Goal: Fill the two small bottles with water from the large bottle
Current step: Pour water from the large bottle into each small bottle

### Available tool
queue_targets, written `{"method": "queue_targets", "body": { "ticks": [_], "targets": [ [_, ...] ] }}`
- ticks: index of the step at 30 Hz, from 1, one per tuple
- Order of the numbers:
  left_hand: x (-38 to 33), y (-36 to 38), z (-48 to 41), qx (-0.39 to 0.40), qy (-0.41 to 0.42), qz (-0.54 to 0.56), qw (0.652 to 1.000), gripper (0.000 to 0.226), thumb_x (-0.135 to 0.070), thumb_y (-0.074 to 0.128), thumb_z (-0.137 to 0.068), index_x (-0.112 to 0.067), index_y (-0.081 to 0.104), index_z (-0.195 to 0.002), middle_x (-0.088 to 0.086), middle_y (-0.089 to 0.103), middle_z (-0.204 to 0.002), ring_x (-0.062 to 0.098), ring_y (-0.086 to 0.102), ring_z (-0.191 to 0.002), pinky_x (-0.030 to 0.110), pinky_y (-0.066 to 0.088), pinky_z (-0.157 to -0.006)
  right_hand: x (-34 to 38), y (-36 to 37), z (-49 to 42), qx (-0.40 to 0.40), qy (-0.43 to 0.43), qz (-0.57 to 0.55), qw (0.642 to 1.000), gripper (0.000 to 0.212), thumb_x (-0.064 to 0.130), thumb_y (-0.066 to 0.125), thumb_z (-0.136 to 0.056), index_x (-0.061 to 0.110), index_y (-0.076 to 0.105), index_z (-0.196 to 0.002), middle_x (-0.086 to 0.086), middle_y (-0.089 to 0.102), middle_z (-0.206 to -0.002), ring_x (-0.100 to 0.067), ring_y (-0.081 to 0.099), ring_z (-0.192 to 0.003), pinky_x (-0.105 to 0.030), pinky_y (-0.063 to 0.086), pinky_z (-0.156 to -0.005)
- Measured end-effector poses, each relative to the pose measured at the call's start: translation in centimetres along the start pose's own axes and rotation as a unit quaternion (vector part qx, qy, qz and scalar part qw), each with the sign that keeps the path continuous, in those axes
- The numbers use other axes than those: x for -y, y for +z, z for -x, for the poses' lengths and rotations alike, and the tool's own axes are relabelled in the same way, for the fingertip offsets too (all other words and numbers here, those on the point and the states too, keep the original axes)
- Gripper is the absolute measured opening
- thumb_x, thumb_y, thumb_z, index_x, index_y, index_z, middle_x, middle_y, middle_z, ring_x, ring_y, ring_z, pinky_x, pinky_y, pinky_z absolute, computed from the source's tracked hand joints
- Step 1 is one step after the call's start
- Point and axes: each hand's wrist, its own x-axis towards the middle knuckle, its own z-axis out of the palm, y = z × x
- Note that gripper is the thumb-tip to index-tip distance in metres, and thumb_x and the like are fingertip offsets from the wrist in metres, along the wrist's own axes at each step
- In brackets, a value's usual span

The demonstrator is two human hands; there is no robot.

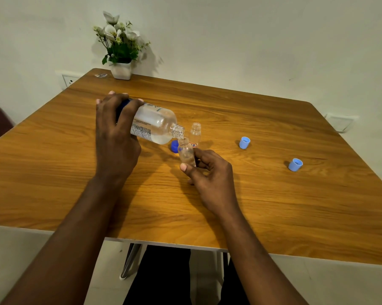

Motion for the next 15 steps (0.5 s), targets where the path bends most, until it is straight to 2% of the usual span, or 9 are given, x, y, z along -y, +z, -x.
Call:
{"method": "queue_targets", "body": {
  "ticks": [3,7,12,15],
  "targets": [
    [-0.12,0.00,0.06,-0.002,-0.005,0.000,1.000,0.053,0.014,0.053,-0.079,-0.009,0.053,-0.127,0.023,0.049,-0.128,0.036,0.042,-0.130,0.053,0.023,-0.116,0.05,0.01,-0.05,-0.002,-0.003,0.001,1.000,0.035,0.011,0.075,-0.079,0.020,0.071,-0.112,0.017,0.064,-0.091,-0.007,0.063,-0.087,-0.049,0.058,-0.070],
    [0.04,0.02,0.02,-0.006,0.009,0.001,1.000,0.051,0.013,0.054,-0.079,-0.007,0.053,-0.126,0.023,0.049,-0.127,0.037,0.043,-0.128,0.054,0.030,-0.111,0.01,0.00,-0.02,-0.002,-0.002,0.006,1.000,0.034,0.012,0.075,-0.079,0.020,0.071,-0.112,0.015,0.065,-0.095,-0.009,0.064,-0.089,-0.049,0.058,-0.071],
    [-0.10,0.02,0.06,-0.012,0.011,-0.004,1.000,0.051,0.014,0.054,-0.078,-0.006,0.053,-0.125,0.024,0.050,-0.126,0.038,0.044,-0.127,0.041,0.024,-0.117,0.05,-0.06,-0.04,-0.002,0.001,0.008,1.000,0.035,0.011,0.075,-0.079,0.020,0.071,-0.113,0.018,0.065,-0.094,-0.006,0.063,-0.090,-0.048,0.058,-0.072],
    [-0.03,0.04,0.01,-0.009,0.009,-0.002,1.000,0.052,0.013,0.054,-0.079,-0.008,0.051,-0.126,0.024,0.050,-0.126,0.038,0.044,-0.127,0.051,0.030,-0.113,-0.05,-0.04,-0.04,-0.002,-0.001,0.010,1.000,0.035,0.014,0.075,-0.079,0.021,0.071,-0.113,0.016,0.065,-0.095,-0.008,0.064,-0.091,-0.048,0.058,-0.072]
  ]
}}
